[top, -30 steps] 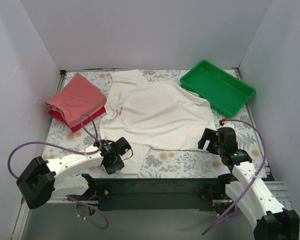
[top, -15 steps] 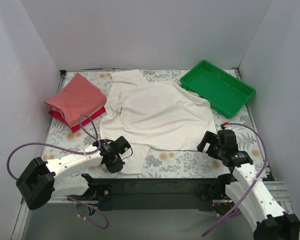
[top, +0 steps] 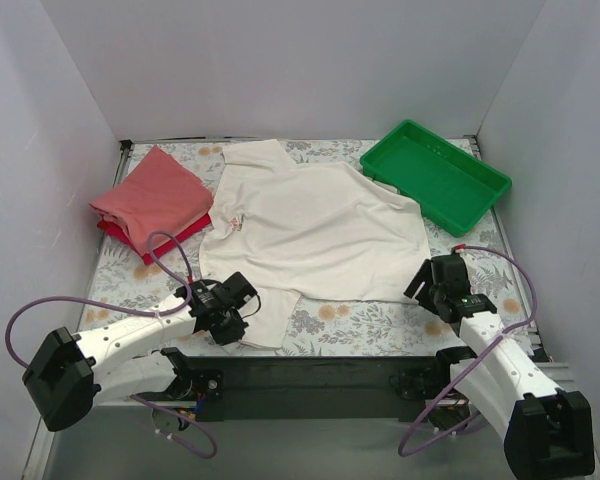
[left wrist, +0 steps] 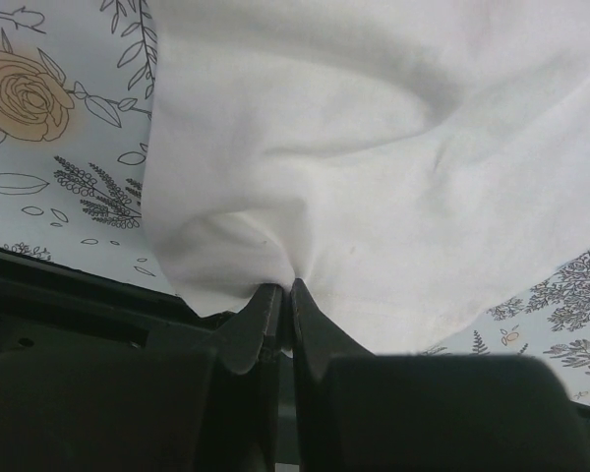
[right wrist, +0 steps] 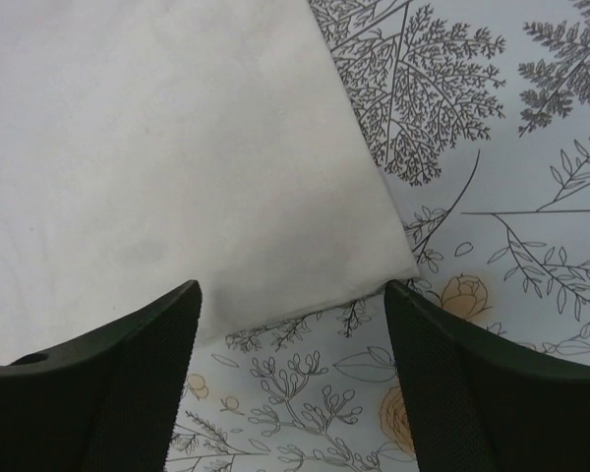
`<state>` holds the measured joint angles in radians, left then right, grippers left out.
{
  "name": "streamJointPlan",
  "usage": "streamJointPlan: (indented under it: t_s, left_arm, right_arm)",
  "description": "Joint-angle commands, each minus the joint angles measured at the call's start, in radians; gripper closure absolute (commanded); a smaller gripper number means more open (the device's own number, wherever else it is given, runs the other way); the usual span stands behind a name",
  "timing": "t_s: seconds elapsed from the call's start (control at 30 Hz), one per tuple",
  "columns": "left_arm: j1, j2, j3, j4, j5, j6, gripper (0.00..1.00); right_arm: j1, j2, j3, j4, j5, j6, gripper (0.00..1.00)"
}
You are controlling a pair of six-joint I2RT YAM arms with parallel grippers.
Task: Fold and stack the t-shirts
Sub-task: Fold the tshirt
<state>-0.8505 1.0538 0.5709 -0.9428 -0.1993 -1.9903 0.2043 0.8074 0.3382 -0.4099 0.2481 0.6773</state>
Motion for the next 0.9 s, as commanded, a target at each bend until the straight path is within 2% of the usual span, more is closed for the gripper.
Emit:
streamJointPlan:
  t_s: [0.0, 0.07, 0.1, 0.17, 0.2, 0.27, 0.3, 0.4, 0.53, 0.73, 0.87]
  left_arm:
    - [0.004, -0.012, 0.010, 0.006, -0.020, -0.116, 1.00]
    - [0.002, -0.009, 0.015, -0.010, -0.026, -0.116, 1.00]
    - [0.002, -0.008, 0.021, -0.016, -0.026, -0.116, 1.00]
    - [0.002, -0.011, 0.030, -0.027, -0.035, -0.114, 1.00]
    - [0.002, -0.014, 0.035, -0.031, -0.035, -0.113, 1.00]
    - [0.004, -0.026, 0.060, -0.056, -0.031, -0.097, 1.00]
    - [0.002, -0.031, 0.067, -0.059, -0.022, -0.087, 1.00]
    - [0.002, -0.043, 0.089, -0.060, -0.009, -0.047, 1.00]
    - [0.002, -0.041, 0.115, -0.079, 0.014, -0.019, 1.00]
    - [0.002, -0.090, 0.116, -0.116, 0.073, -0.010, 1.00]
    - [0.002, -0.106, 0.136, -0.210, 0.112, -0.021, 1.00]
  right_arm:
    - [-0.025, 0.065, -0.016, 0.071, 0.016, 0.004, 0.23]
    - [-0.029, 0.082, -0.011, 0.071, 0.016, -0.001, 0.30]
    - [-0.031, 0.081, -0.013, 0.071, 0.016, -0.007, 0.39]
    - [-0.032, 0.062, -0.016, 0.069, 0.016, -0.015, 0.50]
    - [-0.034, 0.053, -0.019, 0.063, 0.011, -0.028, 0.60]
    - [-0.036, 0.015, -0.018, 0.049, 0.007, -0.028, 0.72]
    - [-0.036, -0.002, -0.018, 0.043, 0.003, -0.036, 0.83]
    - [-0.037, -0.065, -0.016, 0.025, 0.029, -0.036, 0.99]
    - [-0.040, -0.128, 0.007, -0.013, 0.048, -0.039, 0.99]
    - [-0.040, -0.198, 0.077, -0.165, 0.026, -0.048, 0.99]
    - [-0.040, -0.246, 0.134, -0.274, -0.026, -0.021, 0.99]
